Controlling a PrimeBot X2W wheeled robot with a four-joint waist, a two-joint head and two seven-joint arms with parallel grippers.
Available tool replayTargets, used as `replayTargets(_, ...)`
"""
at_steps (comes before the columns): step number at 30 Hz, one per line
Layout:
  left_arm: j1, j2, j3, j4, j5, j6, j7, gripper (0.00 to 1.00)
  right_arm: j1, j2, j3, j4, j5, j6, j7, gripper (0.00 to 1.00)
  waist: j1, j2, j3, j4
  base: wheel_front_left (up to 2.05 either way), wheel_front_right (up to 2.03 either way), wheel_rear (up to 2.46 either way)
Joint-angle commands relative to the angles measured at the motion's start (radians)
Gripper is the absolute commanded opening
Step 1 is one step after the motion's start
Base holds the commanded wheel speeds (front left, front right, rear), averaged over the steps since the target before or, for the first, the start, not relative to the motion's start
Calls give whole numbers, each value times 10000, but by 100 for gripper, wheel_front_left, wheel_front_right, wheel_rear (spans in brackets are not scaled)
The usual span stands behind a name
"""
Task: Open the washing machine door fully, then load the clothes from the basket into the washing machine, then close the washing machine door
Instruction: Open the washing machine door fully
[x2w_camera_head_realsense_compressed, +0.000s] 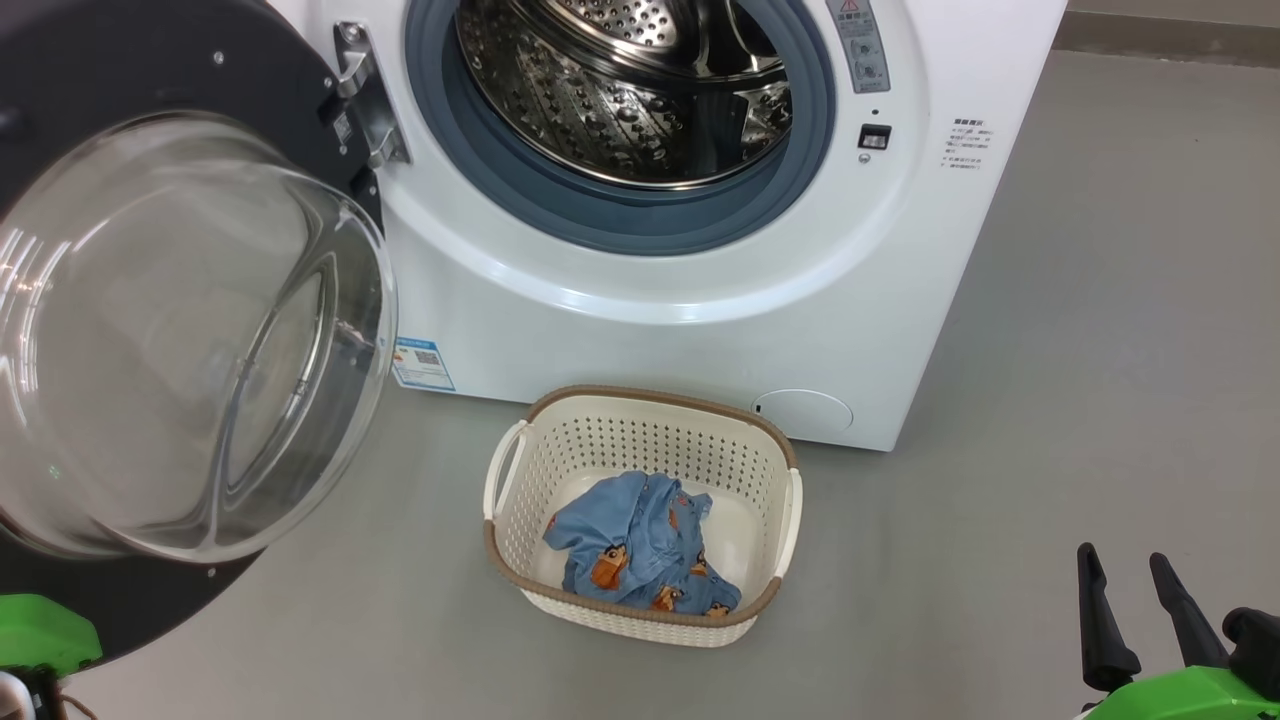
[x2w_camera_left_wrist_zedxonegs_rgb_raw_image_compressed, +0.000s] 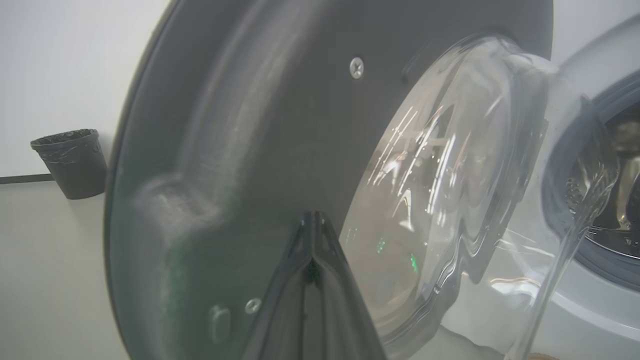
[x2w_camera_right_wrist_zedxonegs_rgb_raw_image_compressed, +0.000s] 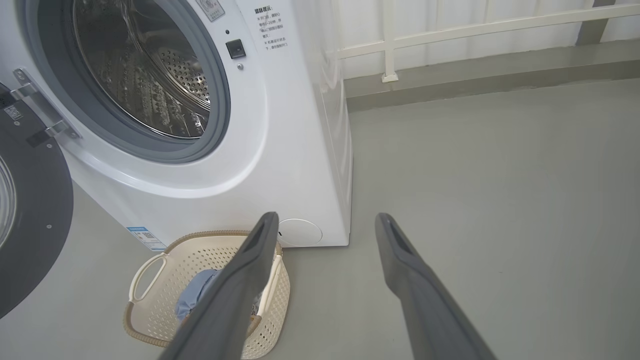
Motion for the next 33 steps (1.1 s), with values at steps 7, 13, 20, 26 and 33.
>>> replayTargets(7,359,-21,726,-1331,587,-1,-134,0,-464,-154,252,-179,17,73,-117,100,0,-1,-30,29,0,0,0)
replayTargets(13,1179,-630,576,-2646,1082,-96,-134,0,-438,-154,254,-158,-23,73,-147,100,0,-1,-94,81,0,0,0)
replayTargets(20,2032,-1295,-232,-3847,1498,-450,-121,0,-424,-154,398,-234,-120,73,-60,100,0,-1,-158,-104,0,0,0)
replayTargets(26,2209,-1710,-1318,-4152,1725,-849,45,0,-404,-154,514,-410,-278,73,4,100,0,-1,-203,-457,0,0,0)
replayTargets(33,2105,-2088,-2097,-3642,1843,-1138,108,100,-306,-154,692,-624,-491,73,64,100,0,-1,-365,-1087,0,0,0)
